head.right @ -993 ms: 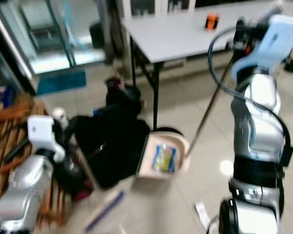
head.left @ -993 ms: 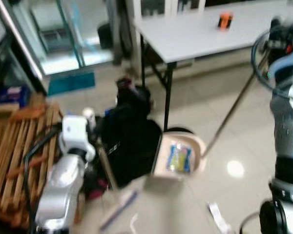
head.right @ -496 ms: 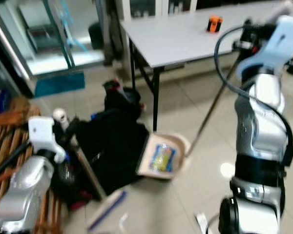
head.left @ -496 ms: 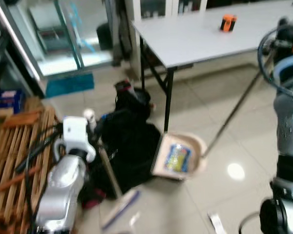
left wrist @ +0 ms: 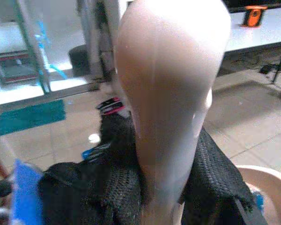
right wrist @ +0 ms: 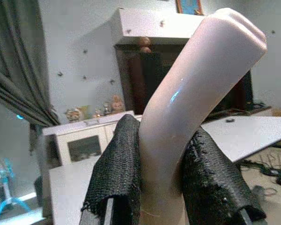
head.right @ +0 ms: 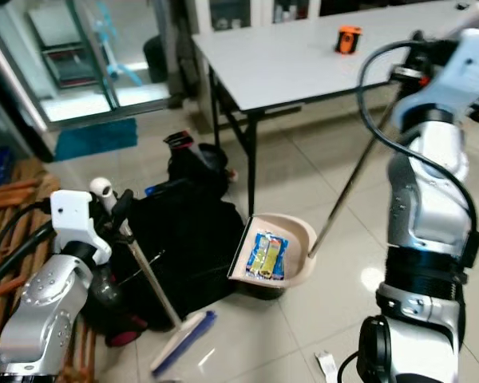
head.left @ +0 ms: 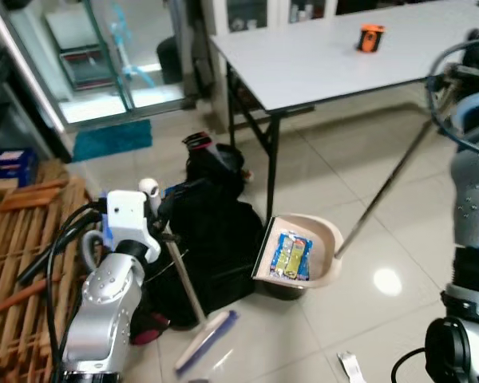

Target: Sweep floor

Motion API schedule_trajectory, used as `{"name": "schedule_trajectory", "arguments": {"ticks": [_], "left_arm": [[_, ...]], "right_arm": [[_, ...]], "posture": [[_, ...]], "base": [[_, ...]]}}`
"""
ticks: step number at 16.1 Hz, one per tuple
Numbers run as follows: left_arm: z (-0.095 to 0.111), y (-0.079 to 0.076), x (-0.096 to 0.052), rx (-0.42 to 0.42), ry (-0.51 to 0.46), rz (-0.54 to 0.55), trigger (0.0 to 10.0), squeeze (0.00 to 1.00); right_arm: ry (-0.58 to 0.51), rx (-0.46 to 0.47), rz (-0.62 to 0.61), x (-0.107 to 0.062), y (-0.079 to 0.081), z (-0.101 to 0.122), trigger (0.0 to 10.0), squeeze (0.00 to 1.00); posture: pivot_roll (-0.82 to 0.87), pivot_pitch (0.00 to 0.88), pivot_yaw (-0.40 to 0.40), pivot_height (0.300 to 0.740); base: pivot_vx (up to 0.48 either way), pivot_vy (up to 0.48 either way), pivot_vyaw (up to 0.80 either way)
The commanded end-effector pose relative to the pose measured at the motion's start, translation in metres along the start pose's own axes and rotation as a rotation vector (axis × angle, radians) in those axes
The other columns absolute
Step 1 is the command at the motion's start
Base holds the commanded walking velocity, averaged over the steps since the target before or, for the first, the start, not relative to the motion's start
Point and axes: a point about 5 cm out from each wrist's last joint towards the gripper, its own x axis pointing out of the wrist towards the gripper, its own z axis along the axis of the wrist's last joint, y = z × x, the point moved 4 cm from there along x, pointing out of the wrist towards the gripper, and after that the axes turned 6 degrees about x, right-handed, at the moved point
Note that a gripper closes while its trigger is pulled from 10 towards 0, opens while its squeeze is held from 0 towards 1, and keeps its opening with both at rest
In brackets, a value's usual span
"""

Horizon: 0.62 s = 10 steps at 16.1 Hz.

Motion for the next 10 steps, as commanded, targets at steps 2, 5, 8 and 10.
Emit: {"name": "schedule_trajectory", "arguments": {"ticks": [2, 5, 8, 10], "left_arm": [[0.004, 0.004, -0.001, 0.011, -0.008, 0.013, 10.0, 0.0], [0.003, 0.004, -0.002, 0.008, -0.004, 0.014, 10.0, 0.0], [0.004, 0.006, -0.003, 0.011, -0.004, 0.022, 10.0, 0.0], [0.004, 0.006, -0.003, 0.011, -0.004, 0.024, 10.0, 0.0]], "right_arm": [[-0.091, -0.015, 0.029, 0.008, 0.01, 0.016, 10.0, 0.0], [-0.148, -0.05, 0.091, 0.014, 0.032, 0.017, 10.0, 0.0], [-0.215, -0.072, 0.172, 0.015, 0.06, 0.018, 10.0, 0.0], [-0.261, -0.119, 0.251, 0.01, 0.079, 0.014, 10.0, 0.0]], "posture": [[0.05, 0.0, 0.064, 0.74], [0.06, 0.0, 0.063, 0.74], [0.07, 0.0, 0.063, 0.74], [0.07, 0.0, 0.063, 0.74]], "base": [[0.0, 0.0, 0.0], [0.0, 0.0, 0.0], [0.0, 0.0, 0.0], [0.0, 0.0, 0.0]]}}
